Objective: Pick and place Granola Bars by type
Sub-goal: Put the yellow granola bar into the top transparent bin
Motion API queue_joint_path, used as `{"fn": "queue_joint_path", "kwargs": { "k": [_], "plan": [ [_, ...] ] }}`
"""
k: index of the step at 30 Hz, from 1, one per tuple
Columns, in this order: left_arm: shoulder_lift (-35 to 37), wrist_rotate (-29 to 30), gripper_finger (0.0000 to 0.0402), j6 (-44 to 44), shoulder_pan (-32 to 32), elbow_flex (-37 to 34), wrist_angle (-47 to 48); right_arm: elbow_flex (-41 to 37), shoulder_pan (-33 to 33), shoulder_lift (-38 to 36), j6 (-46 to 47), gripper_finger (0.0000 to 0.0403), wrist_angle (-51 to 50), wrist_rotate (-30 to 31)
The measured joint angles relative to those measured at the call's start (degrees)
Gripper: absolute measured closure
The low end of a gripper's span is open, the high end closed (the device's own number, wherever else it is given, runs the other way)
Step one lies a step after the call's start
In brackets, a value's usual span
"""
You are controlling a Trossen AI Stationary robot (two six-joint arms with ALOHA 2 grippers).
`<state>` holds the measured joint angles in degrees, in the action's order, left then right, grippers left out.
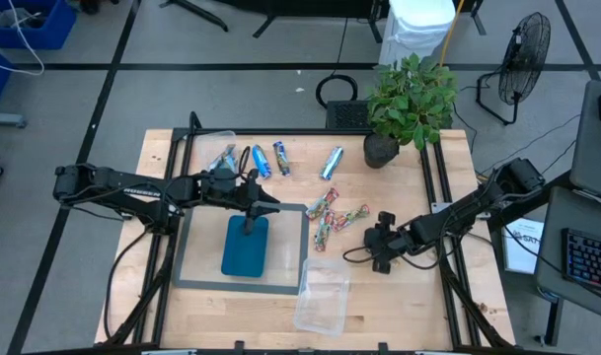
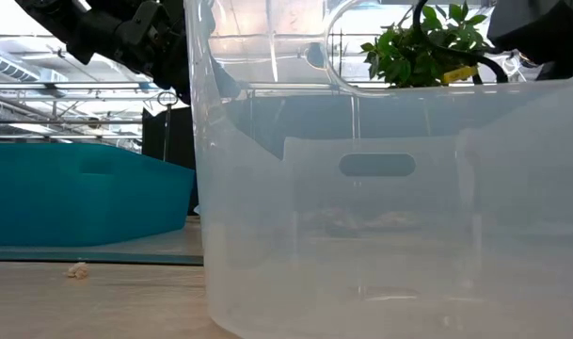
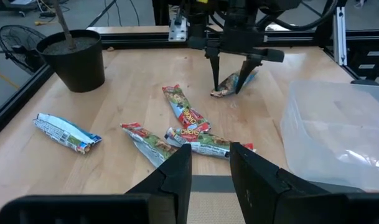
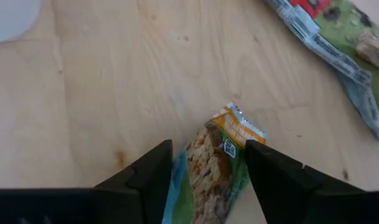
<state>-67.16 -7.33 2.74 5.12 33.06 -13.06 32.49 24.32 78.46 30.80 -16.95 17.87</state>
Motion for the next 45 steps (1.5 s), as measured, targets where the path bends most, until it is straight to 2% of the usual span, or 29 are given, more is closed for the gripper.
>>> {"fn": "queue_joint_path", "kwargs": {
  "k": [6,13,19,22,25,31,34,38,41,45],
  "plan": [
    [0.00,0.00,0.0289,-0.28,-0.02,0.00,-0.01,-0.20,-0.04,-0.04,1.25,0.0267,0.04,0.09],
    [-0.02,0.00,0.0289,-0.70,0.00,0.00,-0.04,-0.20,0.17,-0.09,-2.12,0.0381,0.67,0.00],
    [0.00,-0.02,0.0289,-1.59,0.00,0.00,-0.06,-0.35,0.13,-1.17,-7.76,0.0388,3.67,0.34],
    [0.00,0.00,0.0289,-1.76,0.00,0.00,-0.18,-0.33,0.15,-3.46,-12.48,0.0389,6.52,3.22],
    [0.00,0.00,0.0289,-1.41,0.00,0.00,-0.78,-0.33,0.00,-6.21,-18.79,0.0390,10.98,6.04],
    [-0.02,0.00,0.0289,-1.34,0.00,0.00,-1.75,-0.33,-1.32,-10.63,-35.22,0.0391,23.23,5.76],
    [-0.02,-0.02,0.0289,-1.36,0.00,0.00,-2.30,-0.33,-3.16,-11.86,-42.06,0.0392,28.60,1.25],
    [-0.67,-0.04,0.0289,-1.49,-0.02,0.00,-5.32,-0.29,-7.32,-12.01,-46.28,0.0393,35.22,-8.79],
    [-3.15,-0.11,0.0289,-0.71,-0.19,-0.02,-10.04,-0.29,-10.59,-12.00,-47.18,0.0393,38.47,-16.12],
    [-9.02,-1.16,0.0289,4.94,-1.27,0.02,-19.60,-0.29,-13.74,-12.00,-48.23,0.0393,42.89,-24.25]
  ]
}}
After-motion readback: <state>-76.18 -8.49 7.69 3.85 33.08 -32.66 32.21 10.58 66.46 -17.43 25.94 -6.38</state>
